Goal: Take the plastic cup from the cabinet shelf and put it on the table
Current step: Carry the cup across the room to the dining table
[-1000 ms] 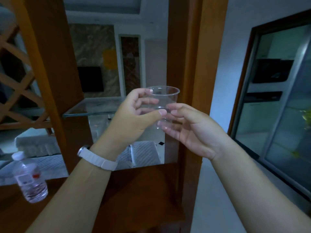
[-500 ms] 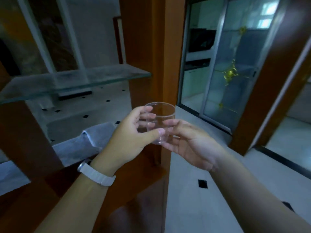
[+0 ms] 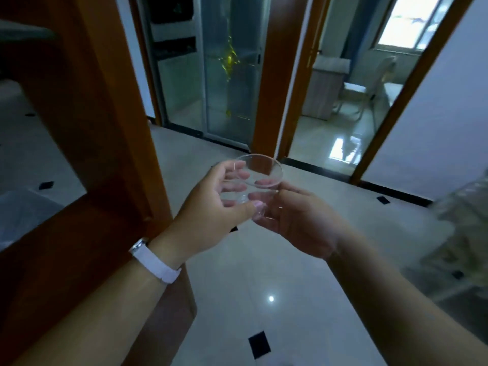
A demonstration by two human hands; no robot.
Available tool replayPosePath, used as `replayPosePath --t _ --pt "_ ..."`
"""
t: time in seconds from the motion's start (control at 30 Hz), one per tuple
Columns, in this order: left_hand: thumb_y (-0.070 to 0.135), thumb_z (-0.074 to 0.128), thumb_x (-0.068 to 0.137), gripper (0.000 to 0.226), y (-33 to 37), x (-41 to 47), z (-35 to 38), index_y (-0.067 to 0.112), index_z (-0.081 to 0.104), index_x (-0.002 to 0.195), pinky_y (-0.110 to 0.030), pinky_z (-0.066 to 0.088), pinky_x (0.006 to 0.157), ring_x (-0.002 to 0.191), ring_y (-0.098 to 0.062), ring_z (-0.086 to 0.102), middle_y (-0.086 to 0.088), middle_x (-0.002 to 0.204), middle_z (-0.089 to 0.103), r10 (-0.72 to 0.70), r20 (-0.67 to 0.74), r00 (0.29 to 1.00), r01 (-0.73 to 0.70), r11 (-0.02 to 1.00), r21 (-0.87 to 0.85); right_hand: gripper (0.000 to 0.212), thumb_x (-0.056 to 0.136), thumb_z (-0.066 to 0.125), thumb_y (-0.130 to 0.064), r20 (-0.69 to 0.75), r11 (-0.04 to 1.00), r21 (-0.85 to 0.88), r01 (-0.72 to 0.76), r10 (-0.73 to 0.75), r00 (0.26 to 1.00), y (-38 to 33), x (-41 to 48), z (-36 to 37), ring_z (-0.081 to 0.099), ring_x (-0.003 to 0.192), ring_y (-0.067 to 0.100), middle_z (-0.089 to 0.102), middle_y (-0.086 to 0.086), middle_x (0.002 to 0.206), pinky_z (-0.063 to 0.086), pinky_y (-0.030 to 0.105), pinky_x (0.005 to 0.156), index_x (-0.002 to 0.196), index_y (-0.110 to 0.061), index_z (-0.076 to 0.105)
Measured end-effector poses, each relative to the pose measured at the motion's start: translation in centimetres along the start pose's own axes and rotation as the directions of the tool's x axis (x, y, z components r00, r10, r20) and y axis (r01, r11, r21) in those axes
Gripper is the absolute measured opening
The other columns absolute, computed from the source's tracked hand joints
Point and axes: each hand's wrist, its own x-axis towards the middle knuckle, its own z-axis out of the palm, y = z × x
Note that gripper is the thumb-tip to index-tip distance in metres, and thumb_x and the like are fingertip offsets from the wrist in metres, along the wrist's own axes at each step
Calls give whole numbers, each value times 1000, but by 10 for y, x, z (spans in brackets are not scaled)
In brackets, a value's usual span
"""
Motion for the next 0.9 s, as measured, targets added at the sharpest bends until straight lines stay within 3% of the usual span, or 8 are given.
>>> replayPosePath --t 0.23,0.37,0.47,0.6,0.73,0.9 --pt "39 73 75 55 34 14 100 48 43 121 -14 52 79 109 5 54 20 123 55 79 184 980 -73 997 -41 47 65 75 -13 -173 990 57 130 -118 978 -10 -75 -72 65 108 34 66 23 115 54 38 86 111 -13 64" --pt "36 72 78 56 59 14 170 40 44 126 -29 54 87 114 -4 55 16 125 55 113 274 955 -89 991 -98 31 79 69 -8 -256 976 98 193 -163 953 -20 -134 -123 68 100 31 70 19 108 55 35 82 109 -13 67" --pt "30 74 80 55 82 8 236 39 45 125 -35 55 89 115 -6 56 12 124 56 151 342 927 -100 982 -163 27 82 67 -4 -353 970 78 232 -191 916 -26 -191 -163 65 97 33 67 20 105 57 40 87 108 -12 68" --pt "25 75 82 53 121 -6 331 41 45 123 -27 55 83 112 -2 56 10 123 56 209 423 882 -120 966 -227 34 80 69 -6 -460 950 71 303 -239 855 -36 -278 -218 69 89 28 71 13 94 57 35 79 113 -5 62" --pt "23 76 82 54 156 -23 419 45 45 119 -16 52 77 108 2 57 11 121 56 265 496 827 -128 948 -292 35 83 65 -5 -561 930 66 361 -265 785 -41 -359 -269 66 92 29 62 20 109 56 37 82 117 -3 59" --pt "17 77 80 53 190 -46 519 38 50 121 -24 54 78 107 -5 60 11 116 60 318 587 744 -110 926 -362 36 89 58 2 -664 915 35 401 -278 694 -36 -449 -324 62 104 40 57 31 122 52 45 92 125 2 54"
